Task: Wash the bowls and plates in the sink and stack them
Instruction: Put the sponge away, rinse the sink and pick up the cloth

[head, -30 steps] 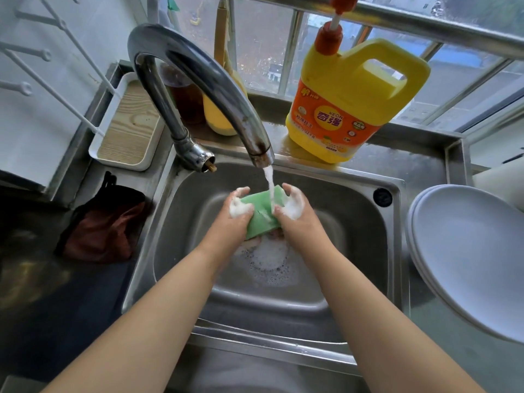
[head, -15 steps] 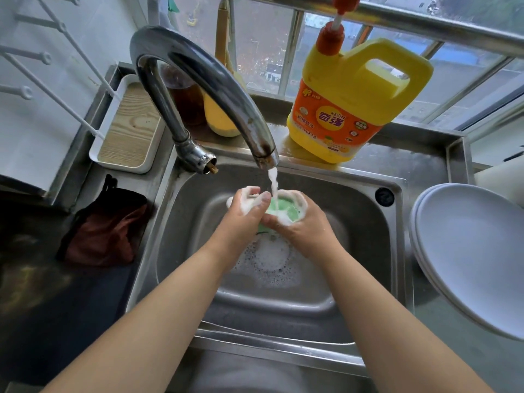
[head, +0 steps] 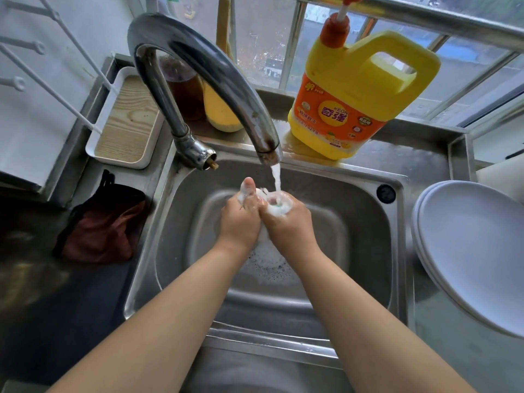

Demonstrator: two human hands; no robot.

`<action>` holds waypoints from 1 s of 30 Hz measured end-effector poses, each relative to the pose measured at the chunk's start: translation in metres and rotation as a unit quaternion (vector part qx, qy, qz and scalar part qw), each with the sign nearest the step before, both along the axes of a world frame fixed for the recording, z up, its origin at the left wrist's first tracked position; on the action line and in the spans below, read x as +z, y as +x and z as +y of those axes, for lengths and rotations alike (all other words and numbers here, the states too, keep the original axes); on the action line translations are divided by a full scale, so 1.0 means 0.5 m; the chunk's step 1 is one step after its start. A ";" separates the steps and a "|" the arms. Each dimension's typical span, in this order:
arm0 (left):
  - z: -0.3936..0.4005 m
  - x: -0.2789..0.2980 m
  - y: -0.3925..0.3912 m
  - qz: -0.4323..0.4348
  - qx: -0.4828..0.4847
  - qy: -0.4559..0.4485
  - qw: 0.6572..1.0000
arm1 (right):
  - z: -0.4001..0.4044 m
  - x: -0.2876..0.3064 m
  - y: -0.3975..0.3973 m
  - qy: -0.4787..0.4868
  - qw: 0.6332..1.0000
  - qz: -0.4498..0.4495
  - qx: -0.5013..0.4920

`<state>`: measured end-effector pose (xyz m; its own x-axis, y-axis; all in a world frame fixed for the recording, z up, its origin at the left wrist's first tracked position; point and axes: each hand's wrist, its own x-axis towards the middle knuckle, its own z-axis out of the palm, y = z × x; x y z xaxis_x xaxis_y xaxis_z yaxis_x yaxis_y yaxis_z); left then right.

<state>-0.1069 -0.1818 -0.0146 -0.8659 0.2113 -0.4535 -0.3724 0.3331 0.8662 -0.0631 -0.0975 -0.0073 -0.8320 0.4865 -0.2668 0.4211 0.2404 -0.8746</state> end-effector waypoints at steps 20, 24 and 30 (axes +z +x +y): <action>-0.074 0.012 -0.024 0.150 -0.096 -0.180 0.967 | -0.001 0.018 -0.029 -0.033 0.998 -0.022 0.049; -0.086 -0.003 -0.023 0.141 -0.109 -0.186 0.966 | 0.010 0.017 -0.026 0.014 0.999 0.025 0.021; -0.096 -0.011 -0.018 0.137 -0.122 -0.174 0.968 | -0.003 0.024 -0.002 0.081 0.996 0.020 0.042</action>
